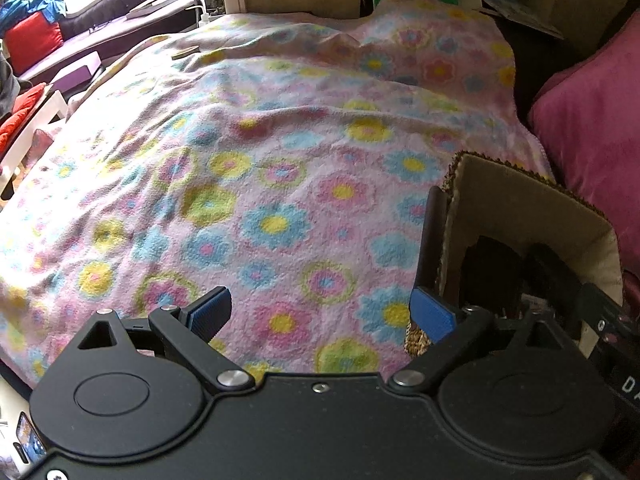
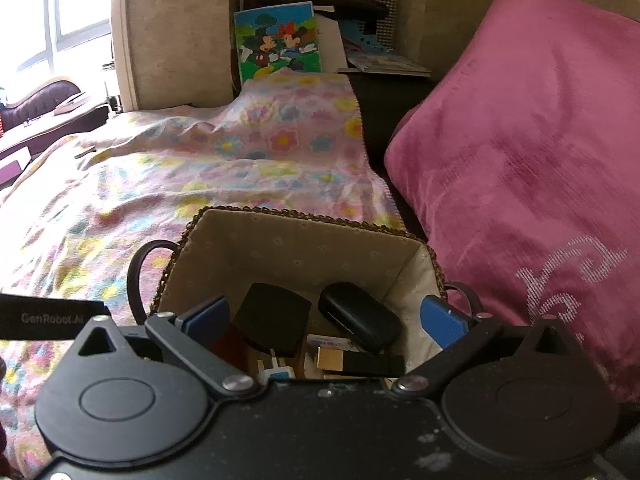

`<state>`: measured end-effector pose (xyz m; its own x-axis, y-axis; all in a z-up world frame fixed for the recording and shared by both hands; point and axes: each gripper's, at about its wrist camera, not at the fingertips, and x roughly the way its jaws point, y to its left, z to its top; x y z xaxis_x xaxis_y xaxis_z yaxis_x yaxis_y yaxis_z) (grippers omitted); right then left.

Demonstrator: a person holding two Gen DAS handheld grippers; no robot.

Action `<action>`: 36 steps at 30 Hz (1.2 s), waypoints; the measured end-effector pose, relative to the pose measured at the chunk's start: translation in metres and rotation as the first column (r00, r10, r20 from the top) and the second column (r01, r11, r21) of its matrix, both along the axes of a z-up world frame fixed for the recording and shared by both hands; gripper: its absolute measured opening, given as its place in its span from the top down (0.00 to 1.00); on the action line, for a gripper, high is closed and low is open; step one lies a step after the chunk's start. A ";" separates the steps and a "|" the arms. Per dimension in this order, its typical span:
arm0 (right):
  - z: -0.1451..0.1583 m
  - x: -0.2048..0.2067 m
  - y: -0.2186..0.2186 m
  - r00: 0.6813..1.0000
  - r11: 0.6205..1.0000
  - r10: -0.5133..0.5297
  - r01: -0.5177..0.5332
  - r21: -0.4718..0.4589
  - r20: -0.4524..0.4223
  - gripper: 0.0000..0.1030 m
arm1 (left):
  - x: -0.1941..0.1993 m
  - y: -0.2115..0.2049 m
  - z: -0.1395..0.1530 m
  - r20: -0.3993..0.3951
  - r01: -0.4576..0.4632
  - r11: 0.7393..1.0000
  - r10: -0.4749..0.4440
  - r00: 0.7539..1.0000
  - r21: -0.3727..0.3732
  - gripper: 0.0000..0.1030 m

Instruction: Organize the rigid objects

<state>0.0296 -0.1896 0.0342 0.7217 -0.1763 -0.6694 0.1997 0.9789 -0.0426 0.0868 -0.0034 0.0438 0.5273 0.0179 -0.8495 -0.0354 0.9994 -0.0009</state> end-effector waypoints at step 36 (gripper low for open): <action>-0.014 -0.003 0.000 0.990 0.996 -0.060 0.068 0.062 -0.127 0.01 | -0.025 -0.006 -0.003 0.034 0.071 0.993 -0.075 0.997 0.090 0.06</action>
